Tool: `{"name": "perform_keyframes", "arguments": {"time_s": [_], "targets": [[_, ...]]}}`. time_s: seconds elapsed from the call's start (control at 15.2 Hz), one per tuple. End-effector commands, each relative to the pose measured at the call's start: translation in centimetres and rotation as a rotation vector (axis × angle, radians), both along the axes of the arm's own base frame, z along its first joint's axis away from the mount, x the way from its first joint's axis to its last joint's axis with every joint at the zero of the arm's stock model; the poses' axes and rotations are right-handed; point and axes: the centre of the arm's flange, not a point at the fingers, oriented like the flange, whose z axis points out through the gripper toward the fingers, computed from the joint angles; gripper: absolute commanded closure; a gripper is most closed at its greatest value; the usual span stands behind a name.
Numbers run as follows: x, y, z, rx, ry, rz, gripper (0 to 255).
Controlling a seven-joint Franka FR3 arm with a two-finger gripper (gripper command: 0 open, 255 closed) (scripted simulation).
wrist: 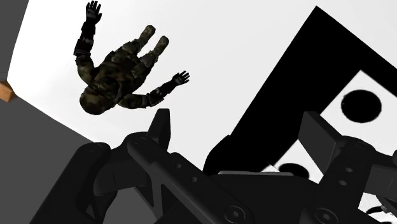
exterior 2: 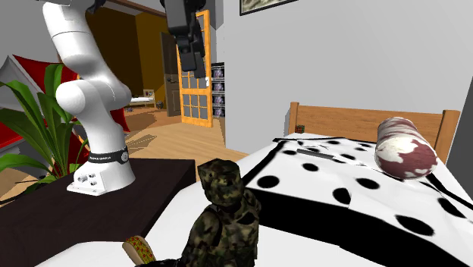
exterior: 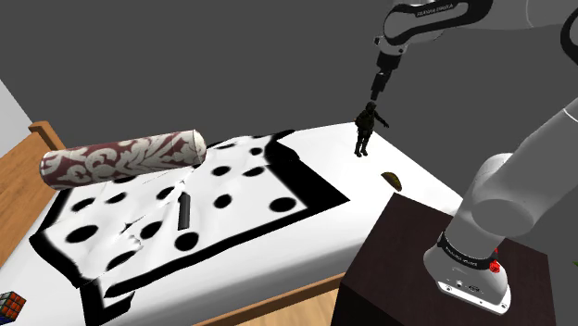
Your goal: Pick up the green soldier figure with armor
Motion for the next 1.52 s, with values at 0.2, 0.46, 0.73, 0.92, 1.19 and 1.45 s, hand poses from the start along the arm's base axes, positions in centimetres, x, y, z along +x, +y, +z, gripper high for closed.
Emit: {"name": "perform_keyframes", "arguments": {"time_s": [0.2,0.46,0.73,0.92,1.19,1.45], "targets": [[2.1,-5.6,-3.0,0.005,0.014,-0.005,0],[3.9,-10.1,-5.1,0.009,0.025,-0.009,0],[5.7,-14.7,-7.4,0.014,0.036,-0.013,0],[6.1,-15.9,-8.4,0.015,0.039,-0.014,0],[6.1,-15.9,-10.6,0.015,0.039,-0.014,0],[6.1,-15.9,-11.9,0.015,0.039,-0.014,0]]}}
